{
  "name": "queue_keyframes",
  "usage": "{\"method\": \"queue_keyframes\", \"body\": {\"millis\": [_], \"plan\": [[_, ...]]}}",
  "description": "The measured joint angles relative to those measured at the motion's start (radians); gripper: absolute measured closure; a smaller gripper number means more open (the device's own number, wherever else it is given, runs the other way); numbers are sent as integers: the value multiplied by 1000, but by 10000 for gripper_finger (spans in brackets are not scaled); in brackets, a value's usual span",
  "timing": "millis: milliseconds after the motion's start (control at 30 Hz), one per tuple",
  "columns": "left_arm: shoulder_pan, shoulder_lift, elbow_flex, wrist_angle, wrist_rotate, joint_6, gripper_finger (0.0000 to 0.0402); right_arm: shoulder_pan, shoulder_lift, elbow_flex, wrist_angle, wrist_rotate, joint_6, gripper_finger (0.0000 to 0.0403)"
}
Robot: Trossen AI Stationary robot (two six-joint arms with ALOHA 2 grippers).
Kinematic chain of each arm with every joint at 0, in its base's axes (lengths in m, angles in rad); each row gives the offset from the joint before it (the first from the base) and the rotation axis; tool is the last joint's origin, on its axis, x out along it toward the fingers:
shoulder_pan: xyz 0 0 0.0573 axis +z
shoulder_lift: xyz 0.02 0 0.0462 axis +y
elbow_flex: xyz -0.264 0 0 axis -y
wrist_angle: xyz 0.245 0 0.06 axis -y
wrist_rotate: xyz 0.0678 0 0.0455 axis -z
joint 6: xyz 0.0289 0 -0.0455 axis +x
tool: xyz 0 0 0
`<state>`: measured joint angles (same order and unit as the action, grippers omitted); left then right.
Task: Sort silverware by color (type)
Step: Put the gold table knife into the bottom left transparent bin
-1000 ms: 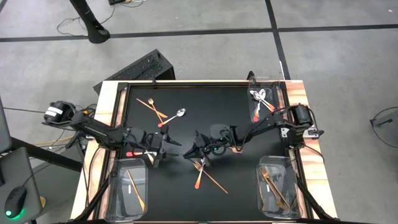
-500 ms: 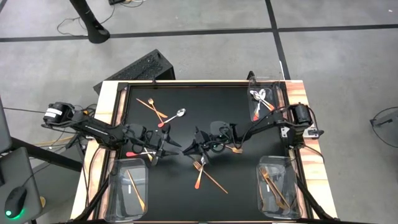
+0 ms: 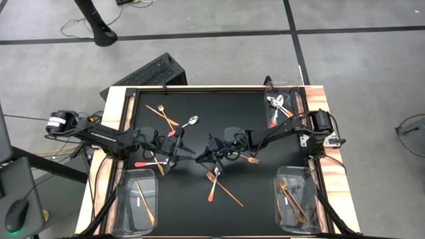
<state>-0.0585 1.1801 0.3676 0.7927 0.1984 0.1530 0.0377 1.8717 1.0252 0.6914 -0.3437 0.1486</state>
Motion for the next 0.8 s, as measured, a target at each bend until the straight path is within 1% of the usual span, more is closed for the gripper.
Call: {"method": "queue_keyframes", "body": {"millis": [100,133,233,367,433,467,533,600,700,800], "plan": [[36,0,0,-5,53,-15,375,-1,0,0,0,2,0,393],[50,0,0,-5,74,-21,387,-1,0,0,1,3,-3,392],[80,0,0,-10,113,-42,396,-2,0,0,2,10,-22,392],[102,0,1,-21,115,-57,400,-2,0,0,1,42,-24,384],[109,-1,1,-30,109,-69,401,-1,1,0,0,103,-25,371],[111,-1,1,-39,101,-72,401,2,1,-1,-3,154,-21,363],[111,-3,3,-74,48,-84,401,7,2,-1,0,274,-3,345],[111,-3,1,-131,-40,-99,401,14,0,1,4,371,5,329],[111,-10,18,-227,-158,-101,401,21,2,0,-12,460,9,310],[111,-23,44,-332,-217,-98,401,27,1,0,-34,534,66,296]]}}
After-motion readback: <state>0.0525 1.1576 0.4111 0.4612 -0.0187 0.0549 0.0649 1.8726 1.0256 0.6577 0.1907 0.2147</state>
